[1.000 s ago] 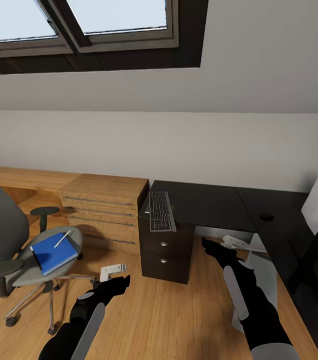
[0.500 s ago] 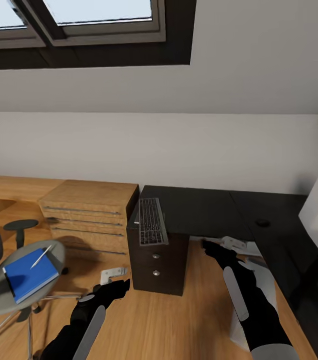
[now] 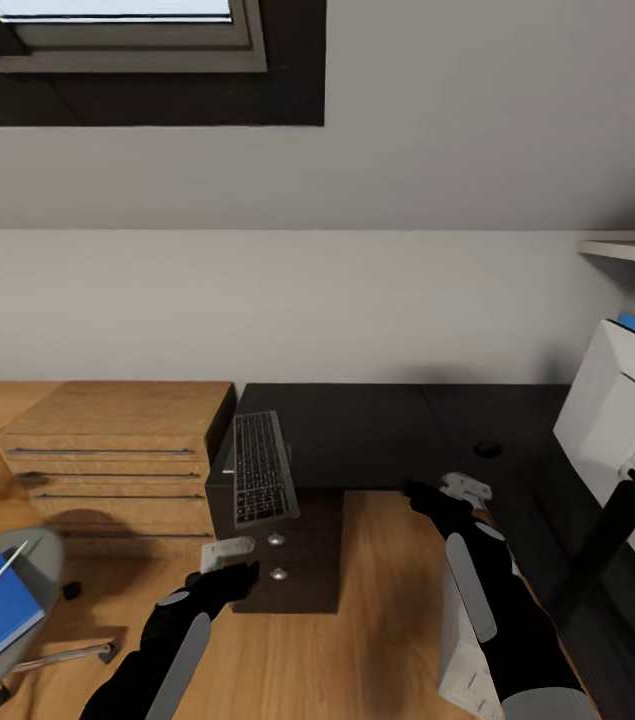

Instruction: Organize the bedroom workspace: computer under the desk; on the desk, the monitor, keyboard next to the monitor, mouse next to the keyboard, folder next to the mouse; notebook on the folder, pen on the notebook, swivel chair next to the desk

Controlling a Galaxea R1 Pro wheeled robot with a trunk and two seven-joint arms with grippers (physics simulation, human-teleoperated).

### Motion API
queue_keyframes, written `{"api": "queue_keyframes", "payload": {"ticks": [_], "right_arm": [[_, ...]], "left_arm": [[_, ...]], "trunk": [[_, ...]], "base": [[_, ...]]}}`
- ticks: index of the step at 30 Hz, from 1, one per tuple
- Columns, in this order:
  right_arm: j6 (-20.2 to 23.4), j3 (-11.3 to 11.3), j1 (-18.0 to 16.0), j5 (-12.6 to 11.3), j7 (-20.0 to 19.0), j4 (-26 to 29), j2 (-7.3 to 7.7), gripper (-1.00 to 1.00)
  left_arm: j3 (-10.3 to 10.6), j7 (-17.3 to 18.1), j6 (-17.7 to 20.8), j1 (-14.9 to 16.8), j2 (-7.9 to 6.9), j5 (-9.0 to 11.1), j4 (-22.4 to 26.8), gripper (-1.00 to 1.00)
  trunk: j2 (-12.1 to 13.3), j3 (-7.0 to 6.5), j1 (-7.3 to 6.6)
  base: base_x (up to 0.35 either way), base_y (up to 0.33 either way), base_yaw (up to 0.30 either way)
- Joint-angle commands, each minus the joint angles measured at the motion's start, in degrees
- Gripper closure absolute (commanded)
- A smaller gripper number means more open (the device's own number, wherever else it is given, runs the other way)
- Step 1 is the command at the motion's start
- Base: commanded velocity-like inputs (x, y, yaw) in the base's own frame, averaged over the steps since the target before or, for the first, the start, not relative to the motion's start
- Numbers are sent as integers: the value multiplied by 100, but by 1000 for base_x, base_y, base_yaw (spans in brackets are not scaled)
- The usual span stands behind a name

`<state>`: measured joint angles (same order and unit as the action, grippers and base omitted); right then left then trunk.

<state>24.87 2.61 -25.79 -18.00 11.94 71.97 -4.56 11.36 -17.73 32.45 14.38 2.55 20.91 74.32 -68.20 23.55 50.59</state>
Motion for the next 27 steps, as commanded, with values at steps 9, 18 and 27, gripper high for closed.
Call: {"api": "queue_keyframes", "payload": {"ticks": [9, 18, 27], "right_arm": [[18, 3, -5, -55, 37, 9, 7, -100], [18, 3, -5, -54, 37, 10, 8, -100], [17, 3, -5, -60, 31, 1, 5, -100]], "left_arm": [[6, -55, 12, 3, 0, 62, -34, -100], [7, -55, 3, 3, 0, 61, -41, -100], [1, -55, -1, 3, 0, 62, -44, -100]], "trunk": [[-4, -14, 1], [-4, -29, 1], [-4, -30, 1]], "base": [[24, 0, -268], [139, 0, -255], [301, 0, -53]]}}
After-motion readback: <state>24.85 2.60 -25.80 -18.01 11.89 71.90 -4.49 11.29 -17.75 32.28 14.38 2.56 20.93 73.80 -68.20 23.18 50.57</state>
